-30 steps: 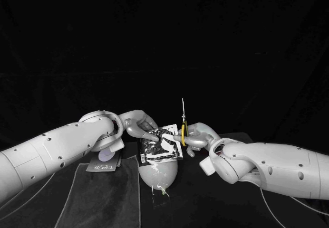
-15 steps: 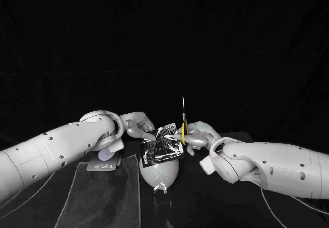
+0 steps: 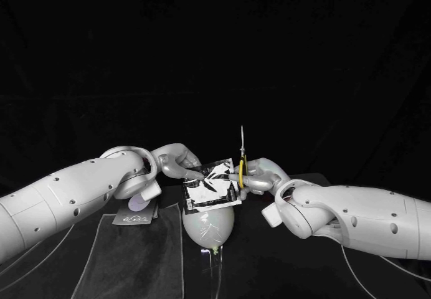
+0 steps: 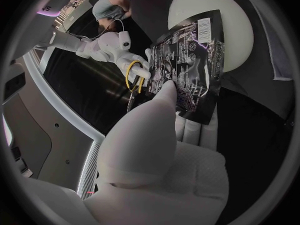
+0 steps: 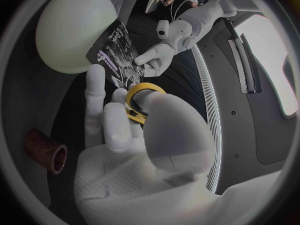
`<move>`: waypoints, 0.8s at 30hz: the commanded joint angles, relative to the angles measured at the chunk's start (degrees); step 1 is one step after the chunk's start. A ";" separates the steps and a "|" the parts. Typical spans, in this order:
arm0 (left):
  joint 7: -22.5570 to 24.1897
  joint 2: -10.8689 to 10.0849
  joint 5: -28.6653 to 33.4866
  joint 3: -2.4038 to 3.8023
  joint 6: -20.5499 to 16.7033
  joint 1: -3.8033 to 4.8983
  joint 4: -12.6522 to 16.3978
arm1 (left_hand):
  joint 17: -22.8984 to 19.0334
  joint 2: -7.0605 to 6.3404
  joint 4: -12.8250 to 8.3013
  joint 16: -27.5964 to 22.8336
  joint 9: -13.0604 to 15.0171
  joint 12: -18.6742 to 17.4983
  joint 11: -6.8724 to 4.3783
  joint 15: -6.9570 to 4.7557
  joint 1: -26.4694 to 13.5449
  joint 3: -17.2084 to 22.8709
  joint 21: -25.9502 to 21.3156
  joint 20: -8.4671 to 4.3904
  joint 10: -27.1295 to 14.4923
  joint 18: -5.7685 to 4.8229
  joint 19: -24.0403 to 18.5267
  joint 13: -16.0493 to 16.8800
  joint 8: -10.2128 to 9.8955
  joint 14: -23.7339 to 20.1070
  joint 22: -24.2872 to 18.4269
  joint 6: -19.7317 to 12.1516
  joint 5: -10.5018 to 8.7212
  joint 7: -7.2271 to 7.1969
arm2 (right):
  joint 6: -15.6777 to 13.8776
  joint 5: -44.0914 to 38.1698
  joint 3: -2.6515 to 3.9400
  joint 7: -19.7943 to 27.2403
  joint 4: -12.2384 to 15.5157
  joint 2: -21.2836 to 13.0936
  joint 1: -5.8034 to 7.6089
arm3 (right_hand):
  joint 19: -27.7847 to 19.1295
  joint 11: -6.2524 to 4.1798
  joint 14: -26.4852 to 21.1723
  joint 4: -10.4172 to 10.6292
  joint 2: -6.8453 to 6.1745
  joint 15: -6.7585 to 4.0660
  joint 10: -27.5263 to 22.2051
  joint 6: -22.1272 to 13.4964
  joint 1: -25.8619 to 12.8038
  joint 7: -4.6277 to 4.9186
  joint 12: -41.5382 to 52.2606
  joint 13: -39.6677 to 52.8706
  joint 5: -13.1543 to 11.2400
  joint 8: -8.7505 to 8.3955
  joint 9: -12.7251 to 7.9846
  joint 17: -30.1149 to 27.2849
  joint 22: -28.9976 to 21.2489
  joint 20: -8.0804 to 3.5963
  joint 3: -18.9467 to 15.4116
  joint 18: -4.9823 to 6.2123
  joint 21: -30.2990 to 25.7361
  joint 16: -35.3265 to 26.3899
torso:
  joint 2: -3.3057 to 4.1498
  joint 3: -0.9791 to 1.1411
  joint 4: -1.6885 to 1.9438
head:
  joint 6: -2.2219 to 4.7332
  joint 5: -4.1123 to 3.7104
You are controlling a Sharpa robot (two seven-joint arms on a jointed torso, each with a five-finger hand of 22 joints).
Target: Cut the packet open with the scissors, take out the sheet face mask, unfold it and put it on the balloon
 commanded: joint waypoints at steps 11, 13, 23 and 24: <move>0.03 -0.38 6.04 0.15 1.55 0.35 0.97 | 4.07 -5.25 -5.74 0.60 6.75 -1.91 -0.51 -0.06 -9.72 16.41 8.99 -0.17 2.26 -1.05 -6.16 0.24 0.88 -0.78 6.64 -0.67 0.26 0.04 | 5.15 1.78 0.03 3.20 -0.37 0.24 0.06 | -12.22 -0.65 -21.62 2.88 -8.48 6.96 0.79 -2.66 -2.64 4.86 -34.37 -33.79 -0.13 -7.77 -5.06 -25.12 -9.94 5.69 -1.63 -0.75 -13.82 -27.48 | -0.01 0.06 -0.07 | -0.01 0.05; -0.28 -0.36 5.98 0.16 1.66 0.39 0.99 | 4.43 -5.51 -6.46 0.62 7.13 -1.97 -0.48 -0.03 -10.91 17.70 9.69 -0.09 2.35 -1.04 -6.62 0.28 0.93 -0.80 7.14 -0.71 0.17 0.08 | 5.62 1.86 0.02 3.35 -0.37 0.22 0.06 | -13.47 -0.22 -23.70 3.11 -8.98 7.52 1.25 -2.64 -2.47 5.17 -35.54 -35.82 -0.28 -8.36 -5.58 -26.02 -11.21 6.38 -2.12 -0.72 -15.33 -29.37 | 0.00 0.05 -0.09 | 0.01 0.03; -0.83 -0.68 6.06 0.16 1.78 0.48 1.15 | 6.10 -5.93 -10.44 0.71 9.10 -2.06 -0.52 -0.09 -15.76 22.50 12.59 0.32 2.70 -0.67 -8.44 0.56 1.20 -0.82 9.10 -0.97 0.24 0.06 | 6.59 2.31 0.02 3.31 -1.30 0.04 0.06 | -15.87 0.31 -27.95 3.96 -8.83 8.77 3.83 -1.34 -0.45 5.50 -38.43 -43.19 -0.24 -9.99 -7.41 -29.32 -16.16 9.13 -3.61 0.59 -19.98 -35.24 | 0.04 0.03 0.00 | -0.02 -0.16; -0.84 -0.75 6.12 0.16 1.81 0.48 1.19 | 6.34 -5.90 -10.99 0.72 9.40 -2.06 -0.53 -0.10 -16.39 22.95 12.92 0.40 2.74 -0.60 -8.66 0.60 1.24 -0.81 9.31 -1.01 0.24 0.06 | 6.58 2.33 0.02 3.26 -1.45 0.01 0.06 | -15.76 0.19 -27.82 3.84 -8.54 8.69 4.11 -1.11 -0.05 5.38 -38.41 -43.40 -0.23 -9.94 -7.43 -29.38 -16.28 9.15 -3.39 0.67 -20.02 -35.30 | 0.04 0.02 0.01 | -0.03 -0.19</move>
